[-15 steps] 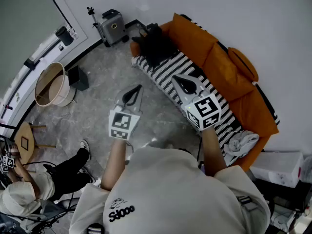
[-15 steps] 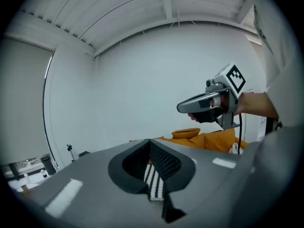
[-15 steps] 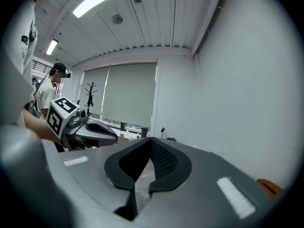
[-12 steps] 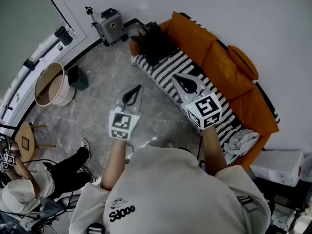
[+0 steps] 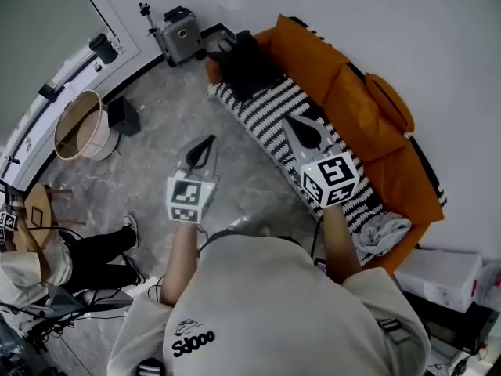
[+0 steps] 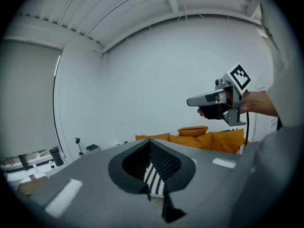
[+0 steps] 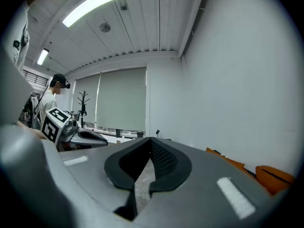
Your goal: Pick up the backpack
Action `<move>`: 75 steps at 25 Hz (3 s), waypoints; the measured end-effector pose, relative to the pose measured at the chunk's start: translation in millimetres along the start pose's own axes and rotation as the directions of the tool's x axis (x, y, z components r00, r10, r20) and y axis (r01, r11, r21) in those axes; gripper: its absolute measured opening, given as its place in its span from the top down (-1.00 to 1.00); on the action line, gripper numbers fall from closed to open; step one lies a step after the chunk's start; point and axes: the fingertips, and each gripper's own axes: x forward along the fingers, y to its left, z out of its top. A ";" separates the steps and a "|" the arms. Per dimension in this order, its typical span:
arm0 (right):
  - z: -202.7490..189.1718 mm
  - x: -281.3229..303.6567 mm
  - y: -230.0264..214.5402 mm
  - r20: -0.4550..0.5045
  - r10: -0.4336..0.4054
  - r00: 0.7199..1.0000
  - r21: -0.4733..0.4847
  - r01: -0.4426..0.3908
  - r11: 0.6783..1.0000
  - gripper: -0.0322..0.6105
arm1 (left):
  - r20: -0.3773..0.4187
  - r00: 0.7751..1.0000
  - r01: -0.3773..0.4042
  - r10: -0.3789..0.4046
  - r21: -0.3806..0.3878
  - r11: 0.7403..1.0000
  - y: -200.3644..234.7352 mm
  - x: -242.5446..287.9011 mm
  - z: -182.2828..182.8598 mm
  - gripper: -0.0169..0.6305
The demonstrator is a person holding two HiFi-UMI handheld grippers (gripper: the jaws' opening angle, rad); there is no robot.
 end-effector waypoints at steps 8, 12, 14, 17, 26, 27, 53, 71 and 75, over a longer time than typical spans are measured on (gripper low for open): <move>-15.2 -0.7 -2.6 -0.005 0.074 0.997 0.069 -0.074 0.995 0.89 | -0.015 0.999 -0.035 0.035 0.009 0.999 -15.2 1.0 -1.1 0.91; -17.5 1.2 -8.1 -0.010 0.100 0.995 0.088 -0.098 0.991 0.89 | -0.023 0.999 -0.034 0.034 0.001 0.999 -19.7 8.8 -2.8 0.91; -18.7 3.5 -10.7 -0.006 0.116 0.993 0.119 -0.115 0.986 0.89 | -0.025 0.999 -0.034 0.034 0.004 0.999 -19.2 14.0 -2.0 0.91; -19.4 14.1 -13.1 0.000 0.121 0.993 0.114 -0.120 0.986 0.89 | -0.027 0.999 -0.032 0.032 0.001 0.999 -10.8 23.2 -5.2 0.91; -16.9 85.0 -40.4 -0.031 0.096 0.995 0.079 -0.093 0.992 0.89 | -0.019 1.000 -0.015 0.014 -0.040 0.999 48.0 79.7 -18.9 0.91; -13.8 96.7 -44.4 -0.024 0.086 0.996 0.071 -0.084 0.994 0.89 | -0.014 1.000 -0.010 0.010 -0.045 0.999 58.5 88.2 -19.3 0.91; 12.0 348.8 -103.6 -0.095 -0.045 0.995 0.064 0.051 0.997 0.79 | 0.036 0.995 0.099 -0.096 -0.068 0.993 278.5 230.1 -6.4 0.91; -15.4 452.3 -134.2 -0.249 -0.053 0.967 0.095 0.079 0.992 0.64 | -0.051 0.979 0.189 -0.197 -0.131 0.973 353.1 312.8 -32.5 0.91; -38.8 437.5 -169.8 -0.250 -0.068 0.966 0.101 0.096 0.990 0.51 | -0.052 0.980 0.188 -0.194 -0.108 0.976 323.3 339.3 -28.9 0.91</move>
